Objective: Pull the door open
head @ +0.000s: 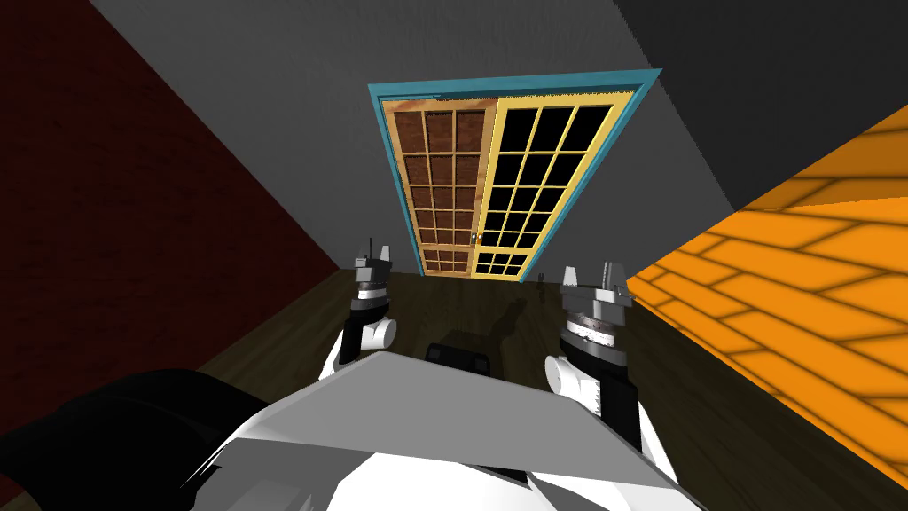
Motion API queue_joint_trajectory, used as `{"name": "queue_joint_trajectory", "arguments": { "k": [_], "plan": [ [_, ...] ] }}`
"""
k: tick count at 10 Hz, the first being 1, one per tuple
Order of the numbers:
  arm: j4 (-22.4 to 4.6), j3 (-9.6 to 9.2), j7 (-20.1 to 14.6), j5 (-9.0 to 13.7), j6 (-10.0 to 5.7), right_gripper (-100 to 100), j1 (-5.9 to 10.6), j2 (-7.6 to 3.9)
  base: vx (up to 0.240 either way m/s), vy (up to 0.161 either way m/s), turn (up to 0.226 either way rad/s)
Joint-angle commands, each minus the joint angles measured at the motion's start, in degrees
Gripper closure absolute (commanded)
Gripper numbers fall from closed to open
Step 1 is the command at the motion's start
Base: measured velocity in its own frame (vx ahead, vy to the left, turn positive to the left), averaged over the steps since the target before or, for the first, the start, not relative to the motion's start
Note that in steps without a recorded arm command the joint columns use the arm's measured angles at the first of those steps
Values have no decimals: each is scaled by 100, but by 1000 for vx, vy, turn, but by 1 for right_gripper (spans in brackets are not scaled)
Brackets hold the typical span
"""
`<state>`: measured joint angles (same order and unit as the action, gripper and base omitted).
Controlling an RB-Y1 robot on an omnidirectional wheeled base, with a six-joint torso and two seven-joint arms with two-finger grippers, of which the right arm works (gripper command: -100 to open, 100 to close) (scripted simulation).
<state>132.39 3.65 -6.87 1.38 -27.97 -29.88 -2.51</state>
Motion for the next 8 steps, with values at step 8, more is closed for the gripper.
{"name": "queue_joint_trajectory", "arguments": {
  "k": [8],
  "plan": [
    [-891,292,584,-463,-266,-100,364,-107,117,15,-15]
  ]
}}
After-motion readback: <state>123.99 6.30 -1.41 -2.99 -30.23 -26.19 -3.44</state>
